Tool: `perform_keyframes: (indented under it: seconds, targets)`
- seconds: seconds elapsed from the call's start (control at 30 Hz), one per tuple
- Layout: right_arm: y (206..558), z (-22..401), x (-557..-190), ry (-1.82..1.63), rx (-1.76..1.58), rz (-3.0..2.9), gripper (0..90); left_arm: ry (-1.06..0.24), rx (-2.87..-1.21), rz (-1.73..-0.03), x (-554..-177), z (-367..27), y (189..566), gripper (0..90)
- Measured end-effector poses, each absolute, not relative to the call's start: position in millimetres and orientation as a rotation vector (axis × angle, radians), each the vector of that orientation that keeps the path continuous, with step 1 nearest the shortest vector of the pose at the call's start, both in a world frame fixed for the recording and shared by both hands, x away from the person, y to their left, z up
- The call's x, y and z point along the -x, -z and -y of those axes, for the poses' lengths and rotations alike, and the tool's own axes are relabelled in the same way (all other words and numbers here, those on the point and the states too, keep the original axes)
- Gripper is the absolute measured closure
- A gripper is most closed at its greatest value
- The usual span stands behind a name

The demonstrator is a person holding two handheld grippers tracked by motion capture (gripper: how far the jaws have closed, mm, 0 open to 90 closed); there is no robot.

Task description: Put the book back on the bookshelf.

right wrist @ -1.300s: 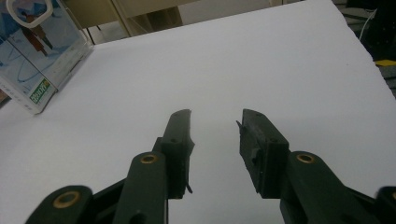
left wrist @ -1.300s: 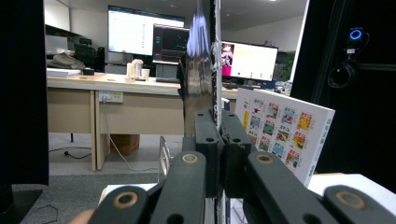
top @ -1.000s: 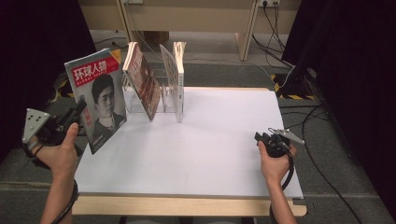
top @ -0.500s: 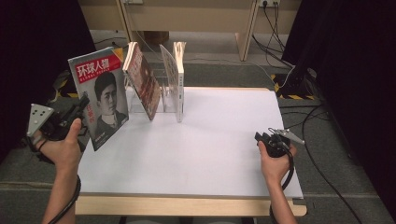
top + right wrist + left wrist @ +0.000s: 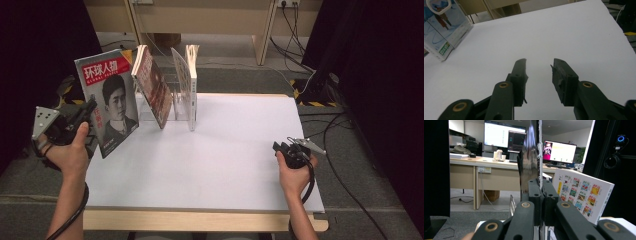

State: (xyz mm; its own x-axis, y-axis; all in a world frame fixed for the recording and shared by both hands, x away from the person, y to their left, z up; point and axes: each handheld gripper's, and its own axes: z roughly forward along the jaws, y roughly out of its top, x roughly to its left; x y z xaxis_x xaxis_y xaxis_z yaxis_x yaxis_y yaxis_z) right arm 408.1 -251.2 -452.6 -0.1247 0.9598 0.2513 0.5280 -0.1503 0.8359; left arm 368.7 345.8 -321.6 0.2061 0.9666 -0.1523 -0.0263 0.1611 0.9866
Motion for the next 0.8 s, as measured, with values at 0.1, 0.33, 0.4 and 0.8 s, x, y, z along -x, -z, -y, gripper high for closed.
perform_keyframes:
  seconds: [0.1, 0.33, 0.4, 0.8]
  targets:
    - [452.9, 251.5, -408.1, -1.212, -1.684, -1.651, 63.8, -0.967, -1.153, -1.101, -371.3, -345.6, 320.5, 87.2]
    - [453.0, 251.6, -408.1, -1.211, -1.684, -1.652, 63.8, -0.967, -1.146, -1.109, -377.5, -345.1, 320.2, 87.1]
    - [453.4, 252.0, -408.1, -1.208, -1.682, -1.653, 63.8, -0.962, -1.144, -1.112, -378.9, -344.8, 320.6, 87.1]
    - [453.4, 252.2, -408.3, -1.207, -1.684, -1.652, 63.8, -0.949, -1.147, -1.120, -392.3, -339.7, 321.5, 87.2]
